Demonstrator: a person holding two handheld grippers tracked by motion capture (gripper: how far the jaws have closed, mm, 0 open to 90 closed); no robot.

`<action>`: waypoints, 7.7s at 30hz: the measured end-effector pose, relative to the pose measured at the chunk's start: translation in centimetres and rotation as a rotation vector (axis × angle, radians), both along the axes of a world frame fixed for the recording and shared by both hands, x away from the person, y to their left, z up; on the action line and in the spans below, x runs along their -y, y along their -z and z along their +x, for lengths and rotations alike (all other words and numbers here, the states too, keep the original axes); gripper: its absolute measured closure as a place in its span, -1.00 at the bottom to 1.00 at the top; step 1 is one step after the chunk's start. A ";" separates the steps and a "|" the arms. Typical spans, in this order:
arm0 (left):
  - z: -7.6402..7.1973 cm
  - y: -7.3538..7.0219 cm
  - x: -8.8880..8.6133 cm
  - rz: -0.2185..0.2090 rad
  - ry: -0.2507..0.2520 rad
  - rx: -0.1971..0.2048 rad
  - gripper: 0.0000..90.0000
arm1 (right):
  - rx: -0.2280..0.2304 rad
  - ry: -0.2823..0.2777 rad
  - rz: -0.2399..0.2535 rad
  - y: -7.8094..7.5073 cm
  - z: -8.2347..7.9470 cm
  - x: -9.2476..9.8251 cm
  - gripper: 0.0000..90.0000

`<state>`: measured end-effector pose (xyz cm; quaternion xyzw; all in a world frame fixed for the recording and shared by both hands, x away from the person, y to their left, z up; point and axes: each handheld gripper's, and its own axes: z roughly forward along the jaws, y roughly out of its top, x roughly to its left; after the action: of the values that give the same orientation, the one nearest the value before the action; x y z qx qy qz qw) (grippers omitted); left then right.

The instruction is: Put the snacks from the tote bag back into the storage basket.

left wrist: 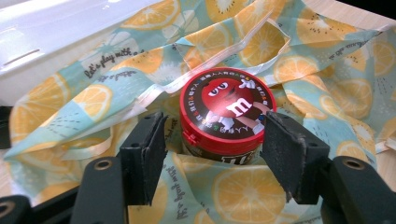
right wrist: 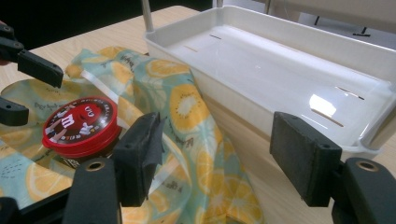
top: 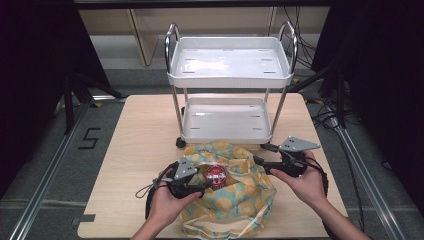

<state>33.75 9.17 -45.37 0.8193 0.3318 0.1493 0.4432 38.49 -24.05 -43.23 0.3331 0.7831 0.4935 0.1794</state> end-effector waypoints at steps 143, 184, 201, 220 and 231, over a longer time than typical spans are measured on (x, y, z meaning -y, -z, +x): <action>3.2 -5.2 2.7 0.027 0.073 0.066 -0.44 | -0.035 0.088 -0.010 1.6 -0.7 1.9 -0.29; 6.4 -6.5 1.9 0.068 0.030 0.087 -0.44 | -0.025 0.093 -0.003 1.6 -0.9 1.8 -0.34; 7.5 -6.6 1.6 0.081 0.020 0.112 -0.44 | -0.030 0.090 0.002 1.6 -1.0 1.6 -0.35; 8.9 -6.5 1.5 0.091 -0.006 0.142 -0.44 | -0.006 0.076 -0.020 1.5 -0.8 1.7 -0.35; 9.6 -6.7 1.4 0.110 -0.018 0.136 -0.44 | 0.012 0.081 -0.027 1.5 -0.8 1.8 -0.36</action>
<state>43.38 7.77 -38.63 0.8273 0.2994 0.2268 0.4177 37.71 -25.82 -44.77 0.3590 0.7746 0.4771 0.2084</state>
